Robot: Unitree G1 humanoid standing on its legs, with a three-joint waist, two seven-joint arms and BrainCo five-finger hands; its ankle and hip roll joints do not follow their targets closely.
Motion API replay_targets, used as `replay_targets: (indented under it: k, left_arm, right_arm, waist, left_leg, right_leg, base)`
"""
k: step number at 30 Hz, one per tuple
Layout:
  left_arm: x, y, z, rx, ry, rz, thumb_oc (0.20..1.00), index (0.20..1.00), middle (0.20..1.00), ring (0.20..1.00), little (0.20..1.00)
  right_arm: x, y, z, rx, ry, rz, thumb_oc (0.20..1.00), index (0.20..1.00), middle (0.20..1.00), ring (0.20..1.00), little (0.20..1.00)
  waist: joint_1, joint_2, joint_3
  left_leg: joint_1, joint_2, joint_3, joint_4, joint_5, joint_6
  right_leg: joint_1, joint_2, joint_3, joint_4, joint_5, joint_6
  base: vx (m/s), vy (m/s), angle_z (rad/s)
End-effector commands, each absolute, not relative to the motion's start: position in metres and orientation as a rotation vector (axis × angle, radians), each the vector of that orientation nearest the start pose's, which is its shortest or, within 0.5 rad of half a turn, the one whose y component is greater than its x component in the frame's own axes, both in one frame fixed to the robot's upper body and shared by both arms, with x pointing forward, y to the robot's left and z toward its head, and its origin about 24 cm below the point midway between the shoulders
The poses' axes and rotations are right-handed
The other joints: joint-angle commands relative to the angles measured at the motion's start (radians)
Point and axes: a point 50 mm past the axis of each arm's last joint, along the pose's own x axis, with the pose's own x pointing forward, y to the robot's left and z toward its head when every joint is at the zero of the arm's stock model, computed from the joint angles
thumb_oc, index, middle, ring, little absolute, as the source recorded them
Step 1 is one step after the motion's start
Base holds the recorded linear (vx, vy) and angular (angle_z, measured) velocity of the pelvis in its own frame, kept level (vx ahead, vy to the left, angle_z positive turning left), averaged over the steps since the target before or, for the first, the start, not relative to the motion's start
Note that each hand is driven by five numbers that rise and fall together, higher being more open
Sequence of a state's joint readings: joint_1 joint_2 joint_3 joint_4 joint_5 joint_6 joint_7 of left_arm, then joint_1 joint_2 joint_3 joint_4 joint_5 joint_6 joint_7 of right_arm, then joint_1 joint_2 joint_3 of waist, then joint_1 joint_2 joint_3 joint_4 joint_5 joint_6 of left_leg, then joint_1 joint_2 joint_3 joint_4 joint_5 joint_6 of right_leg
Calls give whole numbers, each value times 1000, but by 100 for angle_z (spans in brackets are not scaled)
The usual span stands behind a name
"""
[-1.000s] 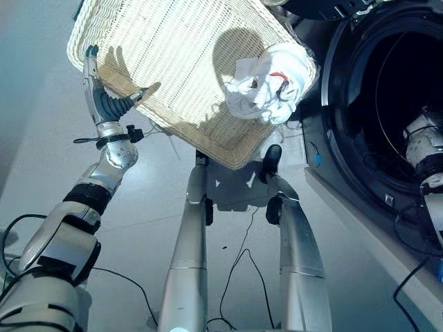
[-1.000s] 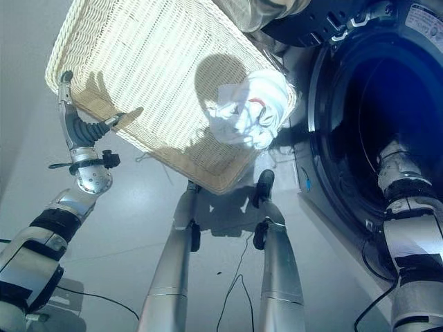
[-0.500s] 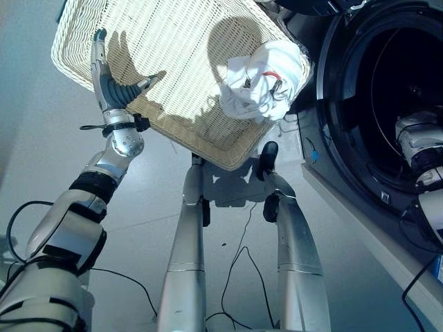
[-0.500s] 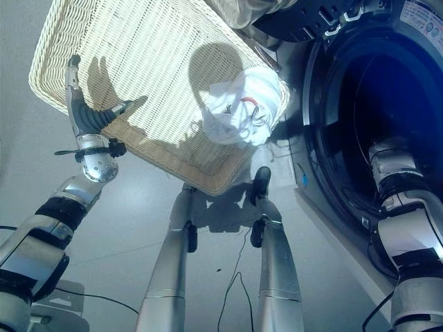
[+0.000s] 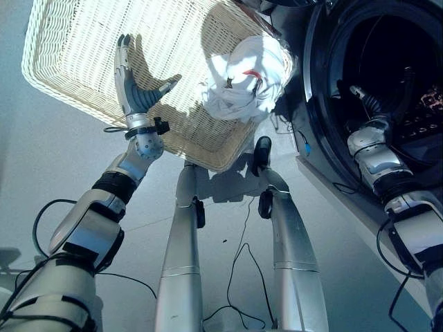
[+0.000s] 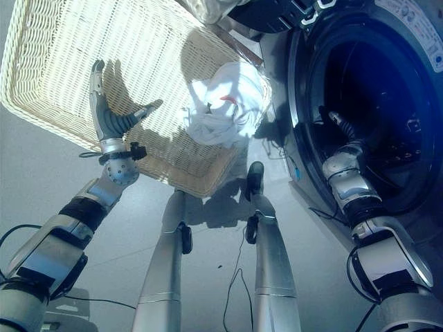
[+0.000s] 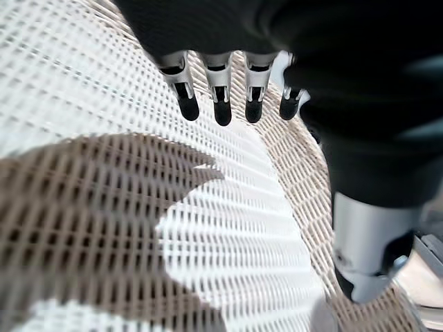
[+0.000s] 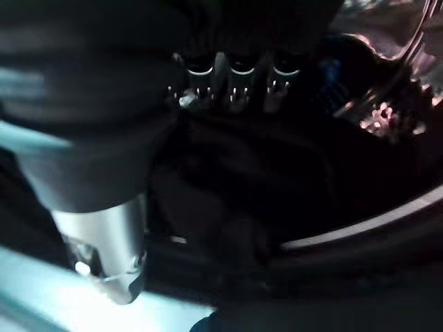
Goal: Put the clothes into the washing machine.
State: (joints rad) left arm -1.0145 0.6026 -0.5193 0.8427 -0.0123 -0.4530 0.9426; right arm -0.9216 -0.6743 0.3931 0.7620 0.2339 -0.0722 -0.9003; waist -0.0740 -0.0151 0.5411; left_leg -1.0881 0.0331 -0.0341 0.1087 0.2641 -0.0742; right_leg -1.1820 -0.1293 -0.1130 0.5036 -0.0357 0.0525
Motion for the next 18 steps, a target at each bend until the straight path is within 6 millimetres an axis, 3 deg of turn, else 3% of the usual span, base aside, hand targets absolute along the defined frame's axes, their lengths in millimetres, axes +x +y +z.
replay_targets:
  k: [1, 12, 18]
  left_arm:
    - [375, 203, 242, 454, -875, 662, 1000, 1000, 1000, 1000, 1000]
    - [374, 201, 233, 415, -857, 690, 1000, 1000, 1000, 1000, 1000]
    - [372, 204, 231, 342, -833, 742, 1000, 1000, 1000, 1000, 1000]
  right_arm:
    - [365, -262, 209, -504, -488, -833, 1000, 1000, 1000, 1000, 1000]
    - [357, -225, 209, -534, -671, -712, 1000, 1000, 1000, 1000, 1000]
    - [343, -195, 232, -603, -939, -637, 1000, 1000, 1000, 1000, 1000]
  waist:
    - [17, -7, -21]
    - [10, 4, -21]
    - [8, 11, -21]
  left_leg:
    - [29, -16, 65, 140, -193, -28]
    - [35, -13, 79, 128, -177, -33]
    - [35, -15, 78, 131, -174, -33]
  right_leg:
    - [77, 63, -5, -190, 137, 96]
    - [77, 63, 4, -189, 128, 92]
    - [78, 63, 10, -183, 121, 94]
  base:
    - [-13, 29, -4]
    - [-5, 18, -1]
    - [0, 0, 0]
